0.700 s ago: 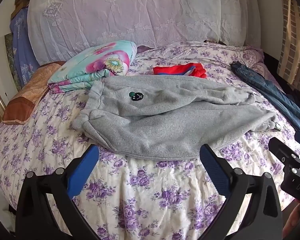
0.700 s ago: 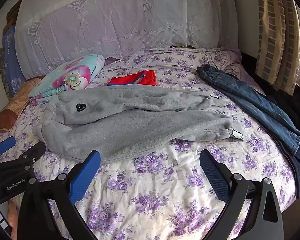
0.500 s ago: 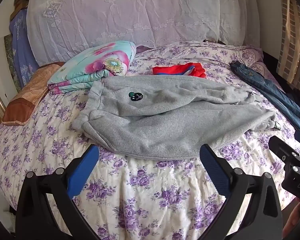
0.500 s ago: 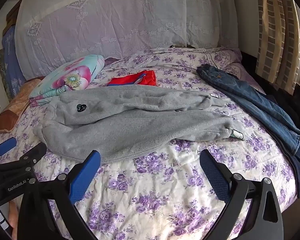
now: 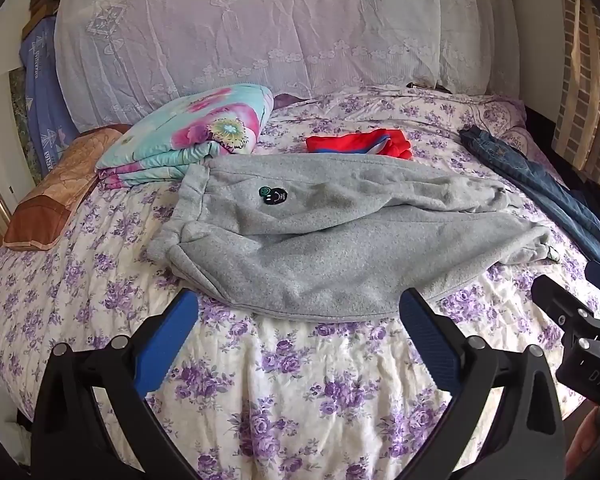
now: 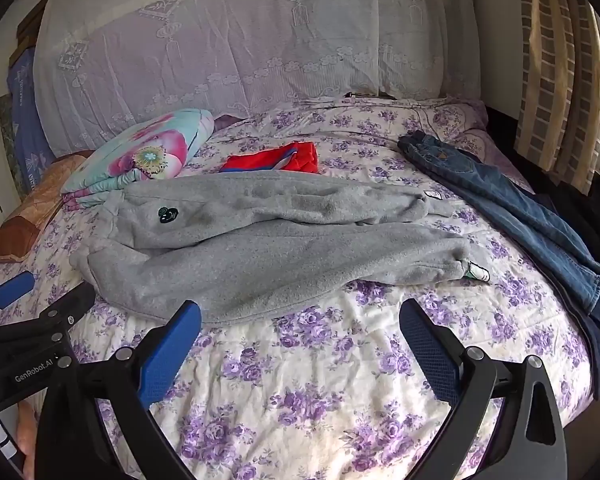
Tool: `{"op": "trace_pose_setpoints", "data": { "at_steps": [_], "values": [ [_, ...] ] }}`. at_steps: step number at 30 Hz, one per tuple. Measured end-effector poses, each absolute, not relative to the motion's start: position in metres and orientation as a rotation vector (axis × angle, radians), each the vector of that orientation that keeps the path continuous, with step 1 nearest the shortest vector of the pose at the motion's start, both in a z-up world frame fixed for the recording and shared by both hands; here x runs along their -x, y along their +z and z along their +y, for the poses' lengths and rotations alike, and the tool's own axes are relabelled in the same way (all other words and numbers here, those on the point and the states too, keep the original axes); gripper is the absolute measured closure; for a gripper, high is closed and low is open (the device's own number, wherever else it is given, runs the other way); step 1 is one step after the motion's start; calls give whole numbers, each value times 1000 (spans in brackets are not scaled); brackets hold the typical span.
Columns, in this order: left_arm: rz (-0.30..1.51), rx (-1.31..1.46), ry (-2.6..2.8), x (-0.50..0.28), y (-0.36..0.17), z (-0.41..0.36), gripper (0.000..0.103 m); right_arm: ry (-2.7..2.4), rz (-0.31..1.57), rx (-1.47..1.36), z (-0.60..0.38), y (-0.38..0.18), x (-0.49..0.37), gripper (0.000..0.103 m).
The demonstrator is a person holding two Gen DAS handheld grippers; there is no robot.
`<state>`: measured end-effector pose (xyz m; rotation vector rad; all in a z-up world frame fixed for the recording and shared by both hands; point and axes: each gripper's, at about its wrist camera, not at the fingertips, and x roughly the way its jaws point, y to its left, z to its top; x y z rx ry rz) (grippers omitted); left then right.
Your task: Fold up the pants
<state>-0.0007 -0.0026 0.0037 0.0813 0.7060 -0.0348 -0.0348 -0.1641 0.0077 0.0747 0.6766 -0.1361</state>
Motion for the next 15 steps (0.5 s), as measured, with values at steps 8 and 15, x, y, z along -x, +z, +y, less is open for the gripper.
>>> {"op": "trace_pose_setpoints", "data": {
  "at_steps": [8,15],
  "values": [
    [705,-79,-36,1,4,-2,5,-133,676,-70,-160,12,36,3],
    [702,-79,-37,2,4,-1,5,-135,675,-70,-160,10,36,3]
  ]
}}
